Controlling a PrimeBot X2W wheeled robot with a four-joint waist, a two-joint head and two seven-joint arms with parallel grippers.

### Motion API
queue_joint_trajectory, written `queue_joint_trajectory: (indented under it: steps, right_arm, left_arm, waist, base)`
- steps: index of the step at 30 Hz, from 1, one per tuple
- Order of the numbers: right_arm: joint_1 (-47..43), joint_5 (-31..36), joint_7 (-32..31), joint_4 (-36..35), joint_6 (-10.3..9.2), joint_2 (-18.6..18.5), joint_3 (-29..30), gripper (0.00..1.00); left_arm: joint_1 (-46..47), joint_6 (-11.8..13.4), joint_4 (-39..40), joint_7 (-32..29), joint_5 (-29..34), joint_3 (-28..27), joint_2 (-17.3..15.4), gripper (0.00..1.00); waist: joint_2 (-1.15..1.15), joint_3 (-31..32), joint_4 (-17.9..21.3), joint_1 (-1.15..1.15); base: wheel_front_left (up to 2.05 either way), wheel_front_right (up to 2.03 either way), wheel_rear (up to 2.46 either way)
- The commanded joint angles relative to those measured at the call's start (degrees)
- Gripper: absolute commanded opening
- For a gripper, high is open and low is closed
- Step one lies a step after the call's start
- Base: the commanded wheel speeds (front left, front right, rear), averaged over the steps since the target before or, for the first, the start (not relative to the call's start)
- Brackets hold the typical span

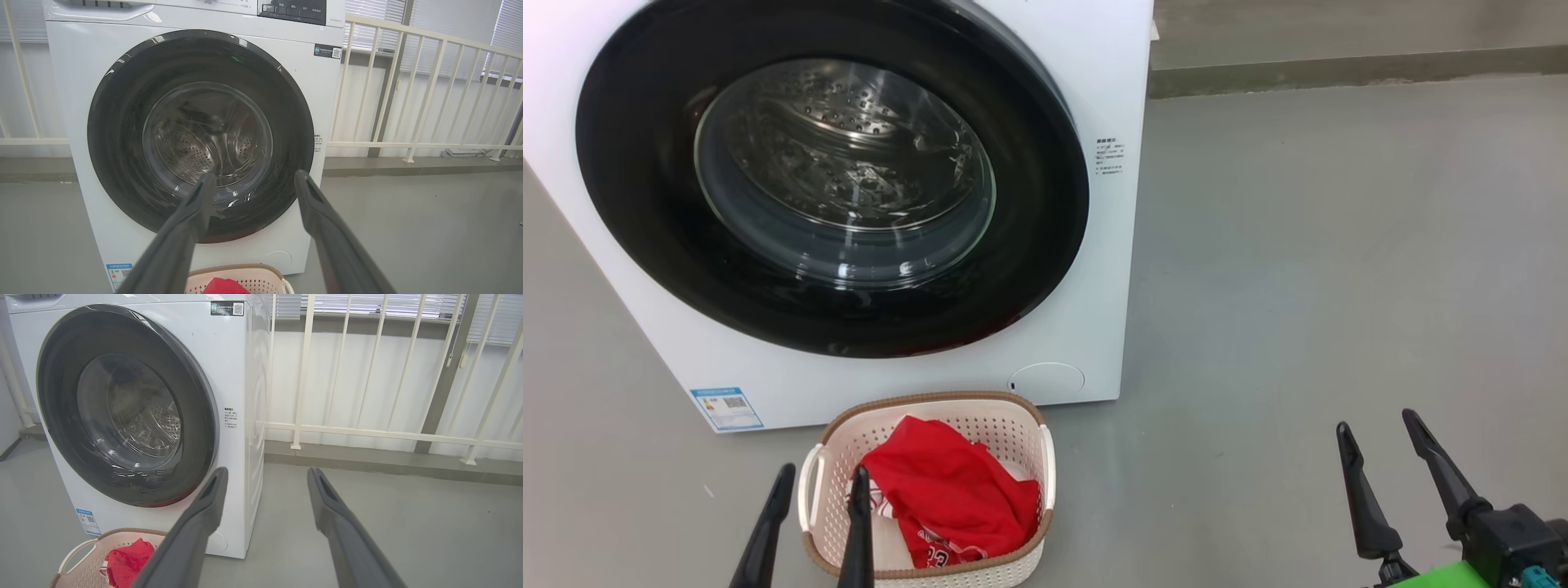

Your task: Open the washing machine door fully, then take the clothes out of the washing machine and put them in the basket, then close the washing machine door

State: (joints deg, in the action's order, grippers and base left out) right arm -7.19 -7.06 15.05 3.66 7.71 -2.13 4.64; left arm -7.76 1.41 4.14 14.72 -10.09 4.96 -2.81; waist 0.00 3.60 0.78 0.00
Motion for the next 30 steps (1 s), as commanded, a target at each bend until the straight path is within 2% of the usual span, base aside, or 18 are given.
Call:
queue_joint_trajectory:
  steps: [1, 29, 30]
  right_arm:
    - [0.8, -0.3, 0.0, -1.8, -0.22, -0.8, -1.2, 1.0]
    - [-0.5, -2.1, 0.0, -1.6, -0.22, -0.8, -0.1, 1.0]
    - [-2.0, -1.9, 0.0, -0.3, 0.0, 0.1, 1.2, 0.0]
  left_arm:
    - [0.7, -0.3, 1.3, 0.3, 0.6, -2.1, -0.4, 1.0]
    - [0.3, 0.2, 1.8, 0.3, 2.1, -3.0, -0.3, 1.0]
    - [-0.8, 0.1, 0.1, 0.0, 1.7, -1.1, 0.0, 0.0]
  waist:
    - [0.0, 0.1, 0.1, 0.0]
    - [0.0, -0.3, 0.7, 0.0]
    - [0.0, -0.3, 0.7, 0.0]
  base:
    - [0.0, 0.0, 0.0]
    - [0.0, 0.0, 0.0]
    - [0.0, 0.0, 0.0]
